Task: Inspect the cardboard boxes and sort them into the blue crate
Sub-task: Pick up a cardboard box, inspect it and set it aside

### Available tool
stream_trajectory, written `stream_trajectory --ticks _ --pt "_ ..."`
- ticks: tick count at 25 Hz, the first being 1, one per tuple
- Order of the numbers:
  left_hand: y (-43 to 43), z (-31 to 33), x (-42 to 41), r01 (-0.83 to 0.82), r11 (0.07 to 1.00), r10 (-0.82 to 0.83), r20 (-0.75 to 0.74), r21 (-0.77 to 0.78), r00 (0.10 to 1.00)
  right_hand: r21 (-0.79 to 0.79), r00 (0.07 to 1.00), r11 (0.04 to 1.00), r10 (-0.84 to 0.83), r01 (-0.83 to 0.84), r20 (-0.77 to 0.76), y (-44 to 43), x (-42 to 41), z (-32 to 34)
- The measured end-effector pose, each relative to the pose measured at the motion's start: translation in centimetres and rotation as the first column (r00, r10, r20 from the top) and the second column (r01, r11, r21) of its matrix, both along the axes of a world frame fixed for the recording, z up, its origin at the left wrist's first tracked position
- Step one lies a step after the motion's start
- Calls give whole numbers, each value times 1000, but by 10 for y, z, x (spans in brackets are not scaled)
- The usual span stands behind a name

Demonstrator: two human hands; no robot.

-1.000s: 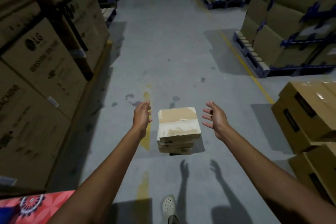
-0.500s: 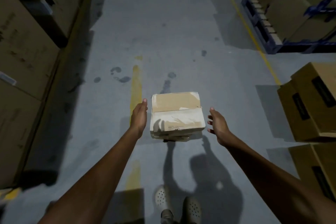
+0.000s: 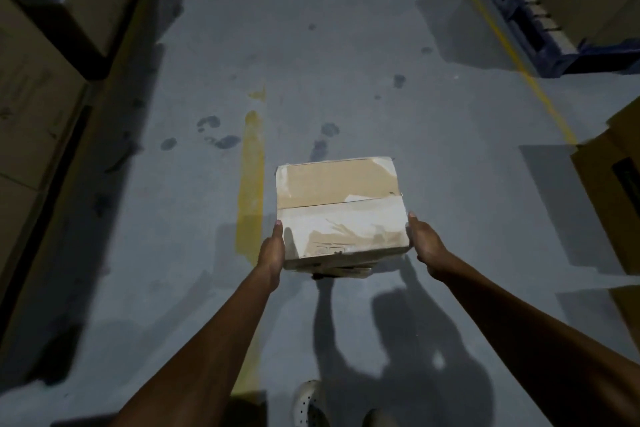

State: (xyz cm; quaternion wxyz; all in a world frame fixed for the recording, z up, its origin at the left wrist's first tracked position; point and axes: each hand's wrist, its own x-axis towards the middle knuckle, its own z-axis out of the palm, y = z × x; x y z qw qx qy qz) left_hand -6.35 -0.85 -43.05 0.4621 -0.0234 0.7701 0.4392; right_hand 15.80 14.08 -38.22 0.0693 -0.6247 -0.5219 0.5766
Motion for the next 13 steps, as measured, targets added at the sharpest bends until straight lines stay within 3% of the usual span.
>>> stream_trajectory --ticks 2,5,13 --pt "2 1 6 -10 1000 9 60 7 998 -46 999 999 -22 21 -30 -2 -1 -7" --pt "-2 23 5 -6 998 4 20 61 1000 -22 994 998 -56 54 -92 0 0 17" --pt "-53 189 12 -97 955 166 -232 282 958 63 934 981 -154 184 -324 -5 27 187"
